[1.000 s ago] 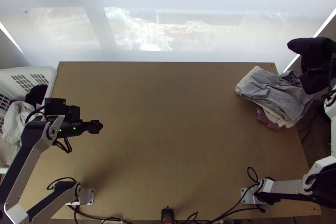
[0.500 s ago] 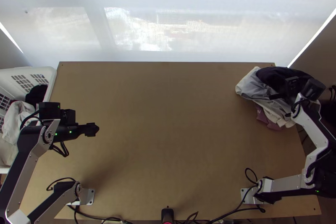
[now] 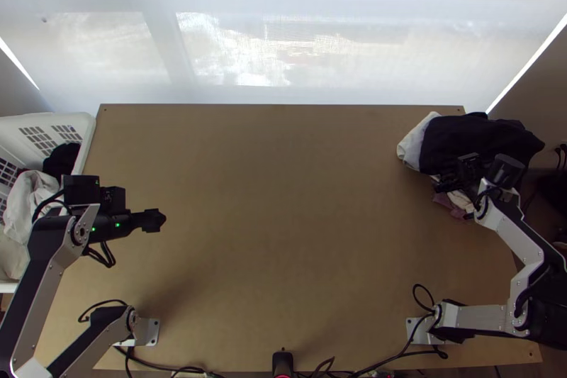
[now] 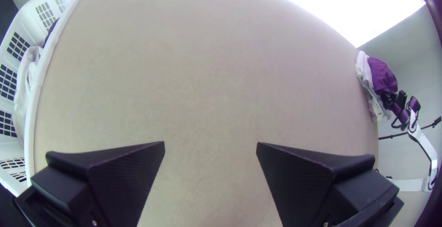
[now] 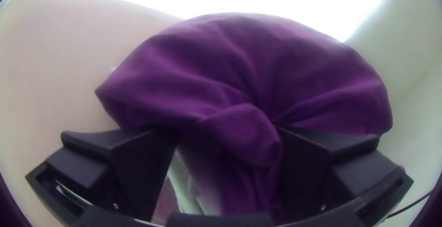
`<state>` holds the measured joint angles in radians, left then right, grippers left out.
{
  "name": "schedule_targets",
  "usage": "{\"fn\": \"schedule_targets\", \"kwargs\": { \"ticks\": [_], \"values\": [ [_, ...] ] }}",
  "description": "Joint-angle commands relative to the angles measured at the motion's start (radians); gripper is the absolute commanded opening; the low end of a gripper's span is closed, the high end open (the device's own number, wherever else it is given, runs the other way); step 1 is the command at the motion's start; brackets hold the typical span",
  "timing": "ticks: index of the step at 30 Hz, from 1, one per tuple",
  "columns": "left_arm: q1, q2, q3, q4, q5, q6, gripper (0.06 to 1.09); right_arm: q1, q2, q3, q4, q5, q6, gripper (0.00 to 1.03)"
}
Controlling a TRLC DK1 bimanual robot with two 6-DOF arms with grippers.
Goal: Fold the t-shirt
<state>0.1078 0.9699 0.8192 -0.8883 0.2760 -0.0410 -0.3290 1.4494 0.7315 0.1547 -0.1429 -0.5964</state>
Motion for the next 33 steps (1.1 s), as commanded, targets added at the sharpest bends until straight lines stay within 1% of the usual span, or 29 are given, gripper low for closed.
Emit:
{"fn": "schedule_targets", "kwargs": {
  "ticks": [1, 5, 9, 12, 13, 15, 17, 20, 21, 23, 25, 28, 33],
  "values": [
    [0.003, -0.04, -0.02, -0.005, 0.002, -0.002, 1.03, -0.013, -0.103, -0.03, -0.037, 0.005, 0.006, 0.98],
    [0.003, -0.079, -0.04, -0.012, 0.0, 0.0, 1.03, -0.018, -0.248, -0.026, -0.066, 0.005, 0.021, 0.98],
    [0.006, -0.155, -0.043, -0.003, -0.003, -0.005, 1.03, 0.01, -0.465, -0.047, -0.083, 0.005, 0.115, 0.98],
    [0.009, -0.209, -0.043, 0.02, -0.018, -0.022, 1.03, 0.074, -0.63, -0.083, -0.081, 0.008, 0.179, 0.98],
    [0.01, -0.224, -0.043, 0.023, -0.027, -0.023, 1.03, 0.1, -0.672, -0.093, -0.081, 0.022, 0.199, 0.98],
    [0.02, -0.252, -0.052, 0.028, -0.046, -0.026, 1.03, 0.174, -0.727, -0.107, -0.087, 0.097, 0.251, 0.98],
    [0.035, -0.286, -0.069, 0.035, -0.057, -0.026, 1.03, 0.275, -0.771, -0.132, -0.119, 0.149, 0.257, 0.98],
    [0.064, -0.358, -0.094, 0.048, -0.064, -0.02, 1.03, 0.436, -0.863, -0.187, -0.112, 0.246, 0.256, 0.98],
    [0.067, -0.378, -0.1, 0.048, -0.066, -0.017, 1.03, 0.487, -0.882, -0.198, -0.11, 0.292, 0.256, 0.98],
    [0.069, -0.418, -0.106, 0.045, -0.074, -0.016, 1.03, 0.574, -0.908, -0.21, -0.11, 0.344, 0.256, 0.98],
    [0.073, -0.465, -0.114, 0.042, -0.084, -0.013, 1.03, 0.639, -0.945, -0.234, -0.115, 0.356, 0.259, 0.98],
    [0.09, -0.537, -0.134, 0.042, -0.115, 0.013, 1.03, 0.702, -0.974, -0.276, -0.122, 0.374, 0.277, 0.98],
    [0.099, -0.603, -0.14, 0.023, -0.15, 0.02, 1.03, 0.713, -0.983, -0.291, -0.13, 0.381, 0.293, 0.98]
  ]
}}
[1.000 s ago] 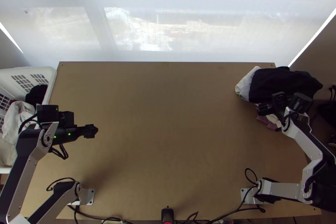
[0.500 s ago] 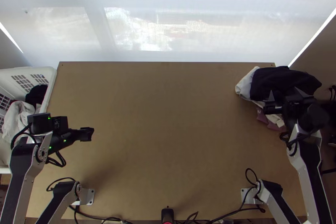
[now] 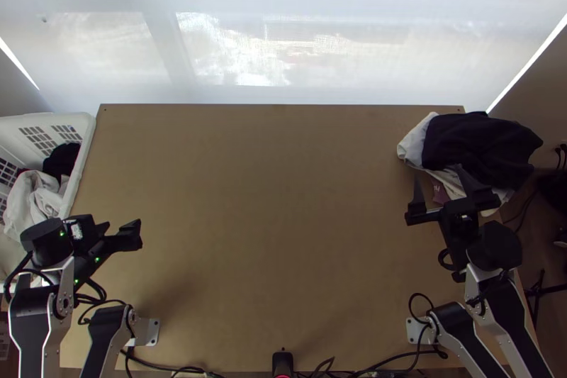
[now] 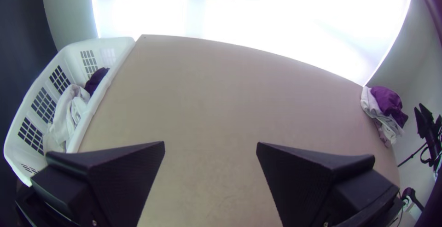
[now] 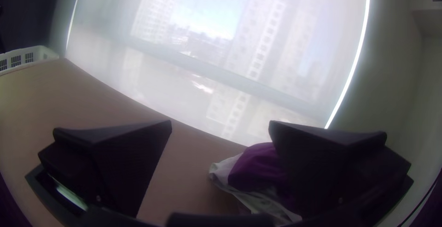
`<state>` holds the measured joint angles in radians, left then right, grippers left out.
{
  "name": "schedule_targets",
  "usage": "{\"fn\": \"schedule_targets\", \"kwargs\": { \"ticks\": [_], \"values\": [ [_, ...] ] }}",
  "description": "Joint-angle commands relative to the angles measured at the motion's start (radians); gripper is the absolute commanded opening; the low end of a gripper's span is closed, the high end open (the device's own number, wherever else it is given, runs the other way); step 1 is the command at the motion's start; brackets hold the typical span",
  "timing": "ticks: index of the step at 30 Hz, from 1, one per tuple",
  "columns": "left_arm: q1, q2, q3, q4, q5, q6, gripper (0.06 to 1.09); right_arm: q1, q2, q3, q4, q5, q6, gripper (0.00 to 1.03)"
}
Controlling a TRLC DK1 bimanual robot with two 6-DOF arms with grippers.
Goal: Fold the t-shirt
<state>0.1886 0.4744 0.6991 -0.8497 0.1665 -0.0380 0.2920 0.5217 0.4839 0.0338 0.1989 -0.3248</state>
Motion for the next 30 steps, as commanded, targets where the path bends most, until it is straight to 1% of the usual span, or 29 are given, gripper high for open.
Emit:
{"fn": "schedule_targets", "kwargs": {
  "ticks": [1, 4, 7, 11, 13, 14, 15, 21, 24, 27, 28, 29, 30],
  "values": [
    [0.018, -0.118, -0.023, -0.023, -0.041, 0.018, 1.03, 0.091, -0.06, -0.05, -0.009, 0.04, 0.02, 0.98],
    [0.02, -0.172, -0.035, -0.035, -0.048, 0.026, 1.03, 0.091, -0.095, -0.085, -0.009, 0.04, 0.015, 0.98],
    [0.028, -0.247, -0.064, -0.038, -0.068, 0.047, 1.03, 0.108, -0.152, -0.168, -0.015, 0.039, 0.006, 0.98],
    [0.064, -0.307, -0.073, -0.012, -0.073, 0.075, 1.03, 0.125, -0.302, -0.309, -0.009, 0.039, -0.033, 0.98],
    [0.074, -0.307, -0.079, 0.005, -0.073, 0.093, 1.03, 0.128, -0.397, -0.36, -0.029, 0.039, -0.026, 0.98],
    [0.078, -0.31, -0.09, 0.021, -0.074, 0.109, 1.03, 0.128, -0.468, -0.381, -0.046, 0.039, -0.003, 0.98],
    [0.091, -0.318, -0.104, 0.046, -0.078, 0.122, 1.03, 0.128, -0.529, -0.386, -0.103, 0.037, 0.036, 0.98],
    [0.132, -0.338, -0.188, 0.273, -0.076, 0.174, 1.03, 0.139, -0.523, -0.386, -0.183, 0.037, 0.081, 0.98],
    [0.132, -0.355, -0.27, 0.344, -0.076, 0.185, 1.03, 0.148, -0.525, -0.386, -0.178, 0.036, 0.104, 0.98],
    [0.137, -0.436, -0.374, 0.396, -0.078, 0.197, 1.03, 0.153, -0.525, -0.386, -0.204, 0.039, 0.228, 0.98],
    [0.14, -0.476, -0.4, 0.411, -0.081, 0.196, 1.03, 0.147, -0.523, -0.386, -0.204, 0.039, 0.245, 0.98],
    [0.143, -0.481, -0.418, 0.445, -0.087, 0.185, 1.03, 0.142, -0.525, -0.386, -0.201, 0.039, 0.265, 0.98],
    [0.143, -0.473, -0.428, 0.443, -0.088, 0.144, 1.03, 0.139, -0.523, -0.386, -0.21, 0.039, 0.3, 0.98]
  ]
}}
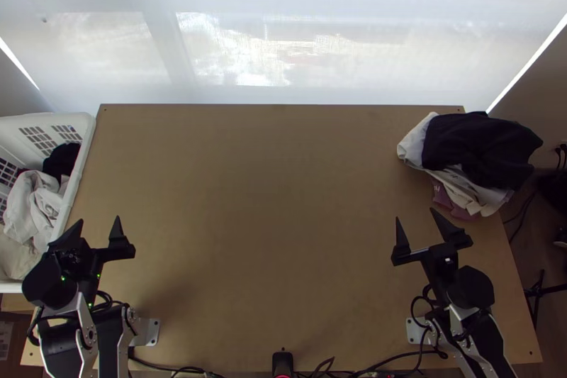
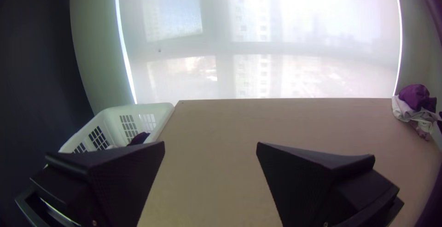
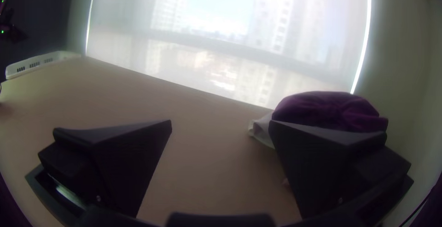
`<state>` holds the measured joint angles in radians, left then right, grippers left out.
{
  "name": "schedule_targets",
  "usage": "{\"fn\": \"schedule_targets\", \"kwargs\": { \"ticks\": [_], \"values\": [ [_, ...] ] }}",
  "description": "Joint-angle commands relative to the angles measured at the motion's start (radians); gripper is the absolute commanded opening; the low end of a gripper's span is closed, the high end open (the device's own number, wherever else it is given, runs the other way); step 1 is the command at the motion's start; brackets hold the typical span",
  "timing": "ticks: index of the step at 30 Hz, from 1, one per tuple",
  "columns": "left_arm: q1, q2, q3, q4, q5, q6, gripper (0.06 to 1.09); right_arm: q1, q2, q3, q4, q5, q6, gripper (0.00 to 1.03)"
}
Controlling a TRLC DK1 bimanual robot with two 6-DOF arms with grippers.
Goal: Fold the t-shirt
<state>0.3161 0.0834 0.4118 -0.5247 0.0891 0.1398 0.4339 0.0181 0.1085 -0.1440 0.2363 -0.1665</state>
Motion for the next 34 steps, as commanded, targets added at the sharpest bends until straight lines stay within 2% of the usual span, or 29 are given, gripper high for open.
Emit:
{"fn": "schedule_targets", "kwargs": {
  "ticks": [1, 4, 8, 34],
  "values": [
    [0.021, -0.086, -0.157, 0.123, -0.011, -0.057, 1.03, -0.006, -0.02, -0.01, -0.051, 0.001, 0.174, 0.98],
    [0.021, -0.086, -0.179, 0.103, -0.009, -0.144, 1.03, -0.044, -0.021, -0.012, -0.037, 0.001, 0.183, 0.98],
    [0.011, -0.085, -0.174, 0.071, -0.011, -0.151, 1.03, -0.075, -0.02, -0.013, -0.051, 0.003, 0.15, 0.98],
    [0.015, -0.085, -0.169, 0.034, -0.011, -0.137, 1.03, -0.078, -0.021, -0.013, -0.052, 0.001, 0.154, 0.98]
  ]
}}
